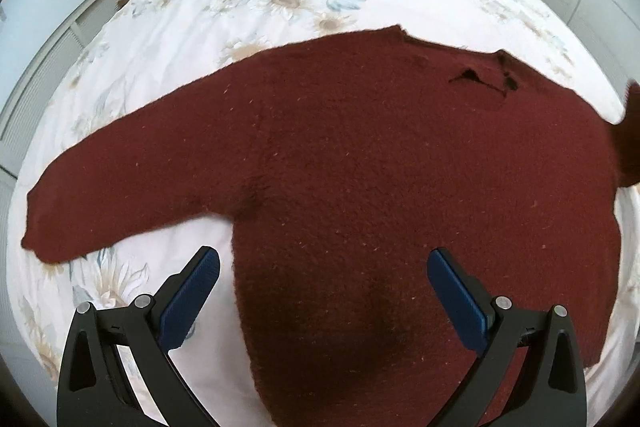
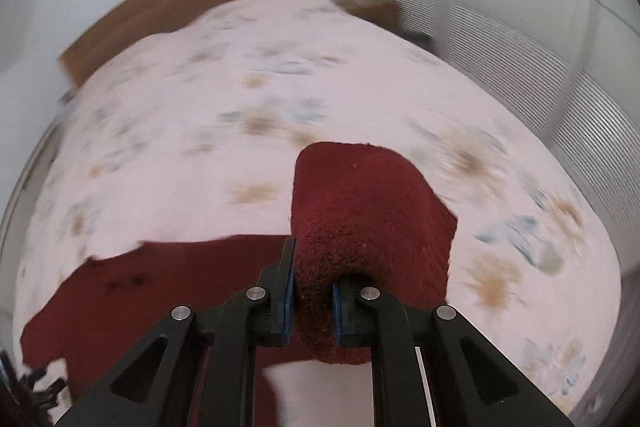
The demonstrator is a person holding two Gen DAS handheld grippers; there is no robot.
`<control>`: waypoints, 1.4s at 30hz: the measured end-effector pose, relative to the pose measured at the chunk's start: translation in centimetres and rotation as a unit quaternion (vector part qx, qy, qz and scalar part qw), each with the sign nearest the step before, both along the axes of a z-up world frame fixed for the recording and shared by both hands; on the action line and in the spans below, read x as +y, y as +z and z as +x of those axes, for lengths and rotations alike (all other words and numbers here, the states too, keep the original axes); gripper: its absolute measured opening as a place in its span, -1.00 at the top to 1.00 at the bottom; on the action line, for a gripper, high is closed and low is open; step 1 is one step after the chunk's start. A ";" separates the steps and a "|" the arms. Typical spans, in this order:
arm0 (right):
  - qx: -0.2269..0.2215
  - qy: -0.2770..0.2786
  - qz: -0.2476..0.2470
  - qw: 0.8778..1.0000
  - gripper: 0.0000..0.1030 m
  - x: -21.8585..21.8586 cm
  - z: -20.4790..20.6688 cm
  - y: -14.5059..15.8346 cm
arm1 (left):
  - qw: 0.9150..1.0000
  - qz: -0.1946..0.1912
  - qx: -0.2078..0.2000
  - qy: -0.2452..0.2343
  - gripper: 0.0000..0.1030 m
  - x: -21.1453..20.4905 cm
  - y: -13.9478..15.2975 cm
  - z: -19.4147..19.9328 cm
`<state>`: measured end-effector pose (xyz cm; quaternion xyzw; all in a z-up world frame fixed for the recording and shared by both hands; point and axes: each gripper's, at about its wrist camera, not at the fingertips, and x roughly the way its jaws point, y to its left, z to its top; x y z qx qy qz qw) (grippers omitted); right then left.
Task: Fold small clothes
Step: 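Fold the held side over toward the sweater's center, open right gripper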
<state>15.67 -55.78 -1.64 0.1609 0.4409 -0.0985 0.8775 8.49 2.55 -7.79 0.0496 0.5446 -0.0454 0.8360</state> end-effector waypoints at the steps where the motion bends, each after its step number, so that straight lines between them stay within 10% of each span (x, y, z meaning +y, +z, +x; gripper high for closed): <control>1: -0.004 0.015 -0.001 1.000 0.72 1.5 0.5 0.7 | 1.000 0.001 -0.002 -0.002 -0.98 0.1 0.1 0.0; 11: -0.014 0.148 0.029 0.988 0.72 17.7 6.9 1.8 | 1.000 -0.005 -0.006 0.011 -0.98 2.4 -0.2 1.1; 27: 0.148 0.238 -0.004 0.960 0.64 29.3 7.1 -14.2 | 0.999 -0.003 0.030 0.024 -0.98 4.9 -3.1 0.7; 30: 0.155 0.247 -0.026 0.956 0.46 30.0 7.0 -14.8 | 0.999 -0.002 0.033 0.023 -0.98 5.0 -3.4 0.5; 35: 0.156 0.250 -0.034 0.955 -0.53 29.4 6.2 -14.3 | 0.999 0.000 0.041 0.018 -0.98 4.7 -3.6 0.3; 42: 0.140 0.258 -0.050 0.955 -0.60 24.9 2.2 -12.1 | 0.999 0.012 0.034 -0.004 -0.98 3.1 -3.2 0.5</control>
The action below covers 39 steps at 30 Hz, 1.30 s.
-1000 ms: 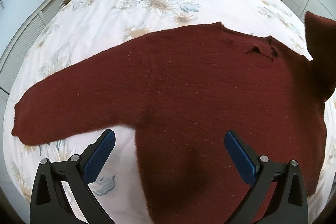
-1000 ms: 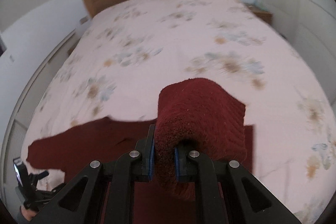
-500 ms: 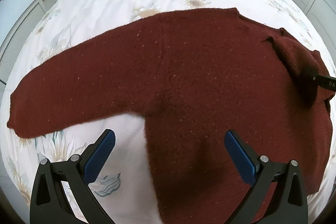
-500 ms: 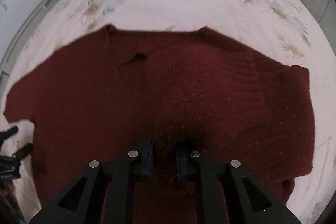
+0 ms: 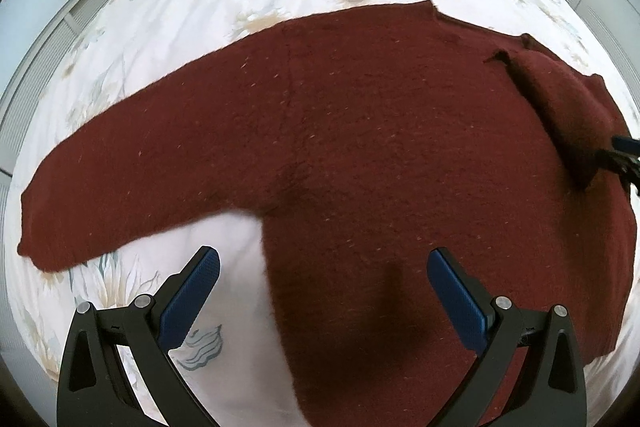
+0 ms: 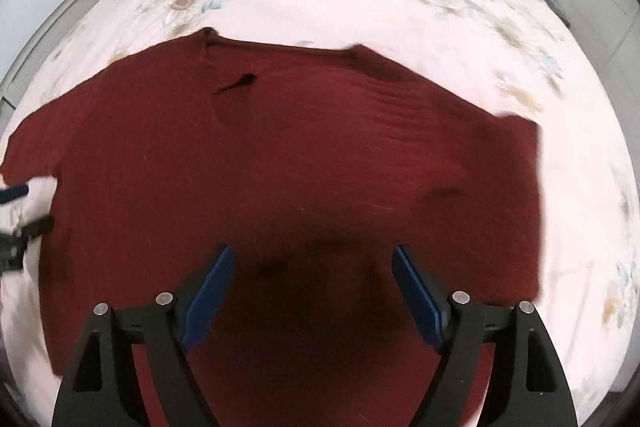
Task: Fold small clothes
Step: 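Fold the held side over toward the sweater's center, open right gripper, then grasp the opposite side with the left gripper and fold it over the center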
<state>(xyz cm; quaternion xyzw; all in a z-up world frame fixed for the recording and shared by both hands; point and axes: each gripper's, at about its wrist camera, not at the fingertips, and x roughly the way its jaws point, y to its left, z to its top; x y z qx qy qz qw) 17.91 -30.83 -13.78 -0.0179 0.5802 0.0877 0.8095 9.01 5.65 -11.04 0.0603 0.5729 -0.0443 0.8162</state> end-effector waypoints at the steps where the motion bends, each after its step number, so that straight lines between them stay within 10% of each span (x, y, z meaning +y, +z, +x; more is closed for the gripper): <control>1: -0.002 -0.008 0.001 1.000 -0.60 -1.0 -0.7 0.2 | 1.000 -0.001 -0.001 -0.006 -0.98 -0.5 0.1 0.1; 11: 0.006 -0.158 -0.001 0.987 -0.60 -13.9 -4.4 -1.5 | 0.996 0.010 -0.015 -0.087 -0.98 -9.0 0.8 2.6; 33: 0.016 -0.189 0.026 0.982 -0.60 -17.3 -4.5 -4.8 | 0.954 0.095 -0.006 -0.284 -0.96 -33.5 -3.4 8.1; 39: 0.023 -0.184 0.012 0.983 -0.60 -16.9 -4.2 -5.9 | 0.955 0.107 0.032 -0.273 0.08 -35.2 -6.1 10.1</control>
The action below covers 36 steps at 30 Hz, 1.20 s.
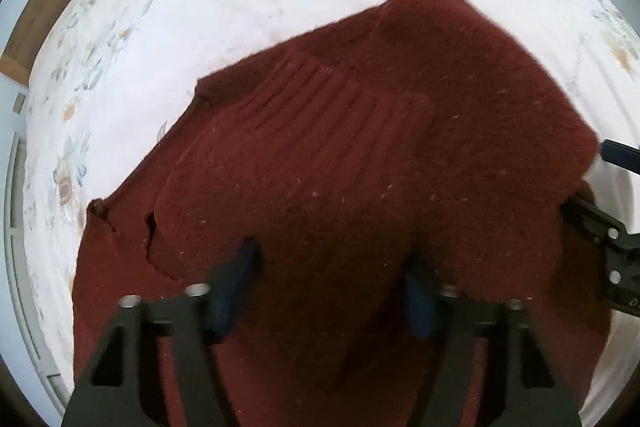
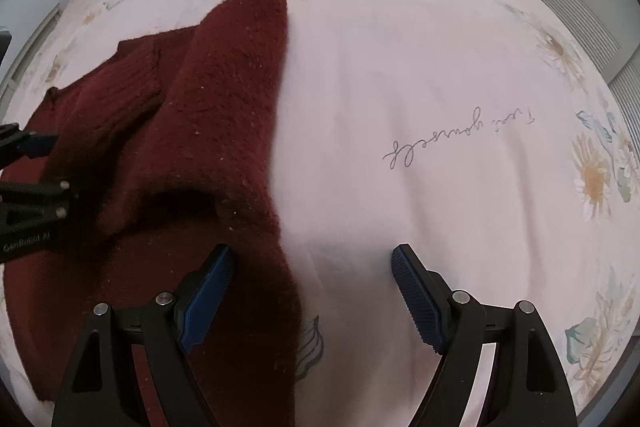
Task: Fold small clothes
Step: 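Grasp the opposite side with the left gripper and fold it over the center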
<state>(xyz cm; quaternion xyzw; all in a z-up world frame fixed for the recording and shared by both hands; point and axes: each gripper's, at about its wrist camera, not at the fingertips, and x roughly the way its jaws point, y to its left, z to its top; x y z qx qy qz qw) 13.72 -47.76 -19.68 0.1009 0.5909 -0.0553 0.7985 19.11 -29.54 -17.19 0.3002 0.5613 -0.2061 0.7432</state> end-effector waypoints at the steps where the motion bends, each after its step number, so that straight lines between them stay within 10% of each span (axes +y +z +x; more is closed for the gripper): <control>1: 0.000 0.000 -0.001 1.000 -0.59 0.0 0.1 0.0 | 1.000 -0.009 0.004 0.004 0.16 0.2 -0.2 0.5; 3: -0.003 0.001 -0.001 1.000 -0.59 0.3 0.7 0.0 | 1.000 -0.015 -0.005 0.013 0.70 0.8 0.0 1.0; 6: -0.006 0.004 0.007 1.000 -0.54 0.4 1.6 0.1 | 0.997 -0.057 -0.004 0.045 0.74 3.2 1.2 2.5; 11: -0.004 0.019 0.005 1.000 0.66 1.5 3.5 0.1 | 0.984 -0.133 -0.031 0.114 0.74 9.6 4.3 4.4; 22: 0.004 0.002 -0.008 1.000 0.70 2.9 3.3 0.1 | 0.947 -0.186 -0.003 0.260 0.72 21.7 0.2 4.5; 32: 0.013 0.018 -0.009 1.000 0.68 3.4 3.1 0.7 | 0.937 -0.190 0.038 0.292 0.26 23.1 0.1 3.4; 36: 0.013 0.034 -0.024 0.999 0.64 3.9 2.7 1.5 | 0.933 -0.185 0.031 0.308 -0.51 25.1 1.3 2.7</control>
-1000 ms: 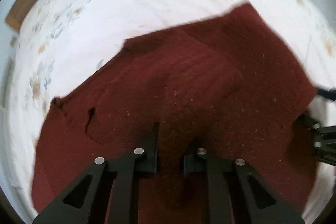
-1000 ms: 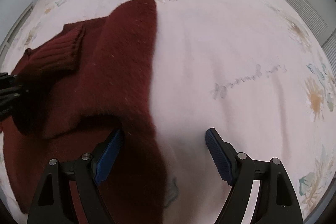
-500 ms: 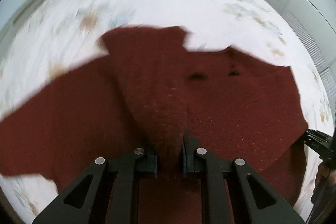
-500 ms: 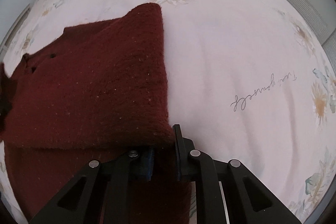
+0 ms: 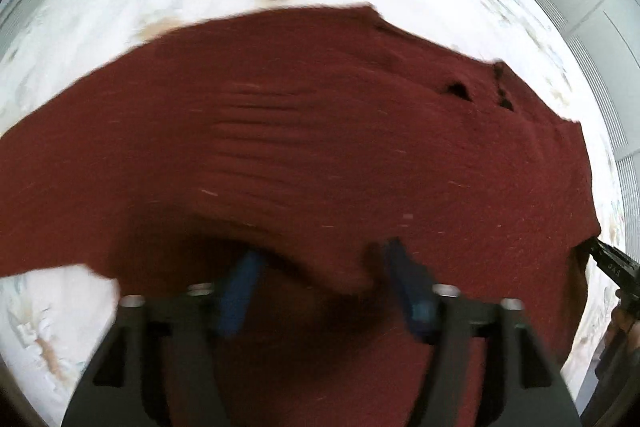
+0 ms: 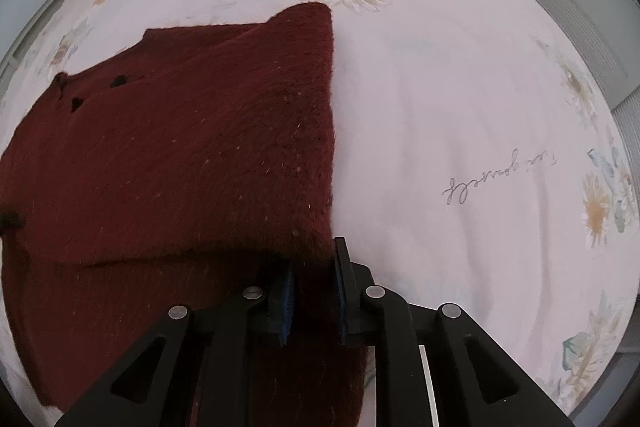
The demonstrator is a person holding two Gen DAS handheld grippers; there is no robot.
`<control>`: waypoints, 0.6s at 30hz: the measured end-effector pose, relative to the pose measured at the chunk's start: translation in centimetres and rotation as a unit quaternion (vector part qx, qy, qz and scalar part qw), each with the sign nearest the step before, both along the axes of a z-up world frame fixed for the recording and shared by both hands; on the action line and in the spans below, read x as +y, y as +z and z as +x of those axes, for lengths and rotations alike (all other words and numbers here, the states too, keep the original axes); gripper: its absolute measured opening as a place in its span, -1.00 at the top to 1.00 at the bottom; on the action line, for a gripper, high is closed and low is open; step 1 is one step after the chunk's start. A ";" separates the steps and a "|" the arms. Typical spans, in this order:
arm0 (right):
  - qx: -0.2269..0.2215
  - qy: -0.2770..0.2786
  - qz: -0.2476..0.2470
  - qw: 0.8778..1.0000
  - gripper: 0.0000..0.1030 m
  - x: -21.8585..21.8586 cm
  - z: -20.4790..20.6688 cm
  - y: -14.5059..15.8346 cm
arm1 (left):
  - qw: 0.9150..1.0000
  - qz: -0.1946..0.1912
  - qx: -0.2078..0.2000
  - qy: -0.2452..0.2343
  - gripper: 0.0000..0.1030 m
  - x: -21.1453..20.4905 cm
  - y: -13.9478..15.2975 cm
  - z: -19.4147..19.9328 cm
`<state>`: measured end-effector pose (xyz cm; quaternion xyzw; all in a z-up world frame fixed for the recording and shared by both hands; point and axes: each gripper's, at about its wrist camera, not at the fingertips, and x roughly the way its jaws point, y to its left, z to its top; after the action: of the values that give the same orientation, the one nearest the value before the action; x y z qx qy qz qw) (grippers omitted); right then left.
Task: Fold small clothes
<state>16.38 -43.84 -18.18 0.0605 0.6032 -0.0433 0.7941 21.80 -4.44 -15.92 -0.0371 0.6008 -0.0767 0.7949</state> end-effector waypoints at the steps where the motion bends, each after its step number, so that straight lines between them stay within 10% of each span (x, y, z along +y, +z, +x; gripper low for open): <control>1: -0.001 0.002 -0.003 1.000 0.64 0.0 -0.1 0.1 | 1.000 -0.002 -0.003 0.007 -0.59 0.8 0.4 0.0; 5: -0.001 0.002 -0.004 1.000 0.54 0.0 -0.6 0.7 | 0.999 -0.010 -0.002 0.033 -0.91 3.2 0.9 1.1; 18: 0.017 -0.015 -0.002 1.000 0.01 -2.2 -2.1 1.4 | 0.998 0.023 0.064 -0.001 -0.82 0.6 -3.5 5.5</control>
<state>14.25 -46.02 -16.80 0.0677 0.6157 -0.0573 0.7830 27.28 -3.83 -19.47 -0.0232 0.6518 -0.0608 0.7556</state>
